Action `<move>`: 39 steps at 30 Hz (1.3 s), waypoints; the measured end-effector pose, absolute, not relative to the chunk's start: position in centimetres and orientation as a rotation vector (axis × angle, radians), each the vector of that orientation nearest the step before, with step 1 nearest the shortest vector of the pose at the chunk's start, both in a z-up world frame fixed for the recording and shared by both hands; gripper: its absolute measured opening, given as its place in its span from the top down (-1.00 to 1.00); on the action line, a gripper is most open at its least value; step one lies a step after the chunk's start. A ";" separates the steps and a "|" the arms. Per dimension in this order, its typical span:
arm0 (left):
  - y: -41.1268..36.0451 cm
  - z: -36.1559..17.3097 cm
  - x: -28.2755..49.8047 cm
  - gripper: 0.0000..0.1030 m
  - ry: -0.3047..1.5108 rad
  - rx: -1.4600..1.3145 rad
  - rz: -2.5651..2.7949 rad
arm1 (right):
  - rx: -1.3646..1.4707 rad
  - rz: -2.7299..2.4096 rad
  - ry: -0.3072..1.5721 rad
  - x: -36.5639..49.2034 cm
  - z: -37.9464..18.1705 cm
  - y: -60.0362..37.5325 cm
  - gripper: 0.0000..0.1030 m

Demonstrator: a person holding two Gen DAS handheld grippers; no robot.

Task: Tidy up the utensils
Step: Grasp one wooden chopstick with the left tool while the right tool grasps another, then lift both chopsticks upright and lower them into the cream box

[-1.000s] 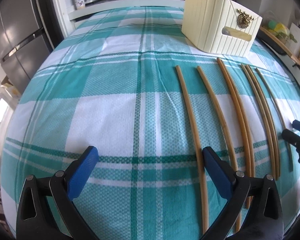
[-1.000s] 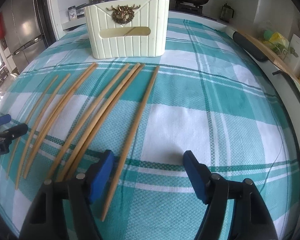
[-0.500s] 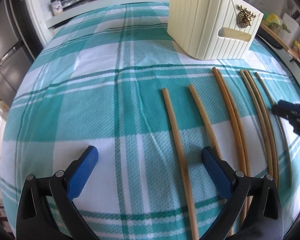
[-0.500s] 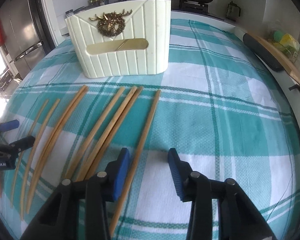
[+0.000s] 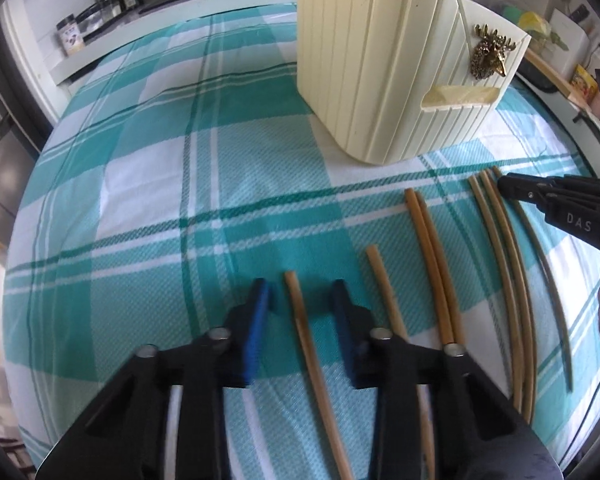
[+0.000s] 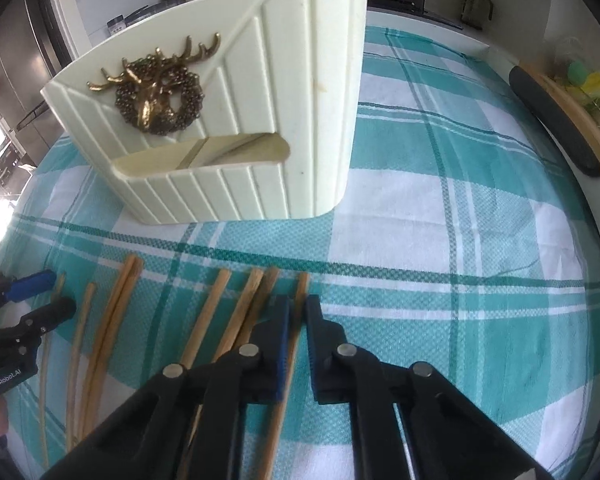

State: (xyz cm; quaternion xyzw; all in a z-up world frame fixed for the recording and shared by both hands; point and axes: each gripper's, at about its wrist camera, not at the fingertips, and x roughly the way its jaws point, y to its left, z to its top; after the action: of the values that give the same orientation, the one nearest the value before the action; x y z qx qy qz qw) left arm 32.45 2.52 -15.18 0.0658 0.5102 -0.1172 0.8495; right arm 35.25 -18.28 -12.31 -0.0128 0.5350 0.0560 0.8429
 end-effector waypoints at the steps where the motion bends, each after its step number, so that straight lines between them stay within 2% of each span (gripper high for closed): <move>1: 2.4 -15.2 32.5 0.79 1.069 0.139 -0.248 | -0.016 0.116 1.129 35.4 -12.3 -18.4 0.88; 2: 2.4 -15.2 32.5 0.86 1.062 0.136 -0.249 | -0.007 0.115 1.126 35.5 -12.3 -18.4 0.89; 5: 2.6 -15.1 32.4 0.92 1.052 0.105 -0.253 | 0.059 0.137 1.121 35.6 -12.3 -19.1 0.89; 10: 3.4 -12.6 30.8 0.93 0.982 0.064 -0.259 | 0.160 0.192 1.067 34.1 -9.8 -20.7 0.89; 25: 5.0 1.5 23.7 0.93 0.666 -0.041 -0.352 | 0.158 0.360 0.777 24.1 5.1 -21.0 0.89; 31: 5.2 4.6 22.8 0.93 0.584 -0.084 -0.369 | 0.122 0.350 0.662 21.5 8.6 -20.4 0.89; 39: 4.8 8.0 24.6 0.93 0.509 -0.113 -0.371 | 0.108 0.330 0.587 22.3 12.1 -20.1 0.89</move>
State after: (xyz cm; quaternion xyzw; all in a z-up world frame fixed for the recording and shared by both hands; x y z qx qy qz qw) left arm 24.55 4.79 8.04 -0.0556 0.2501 -0.1825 0.9492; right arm 22.30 -20.11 12.06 0.0531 0.2877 0.1616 0.9425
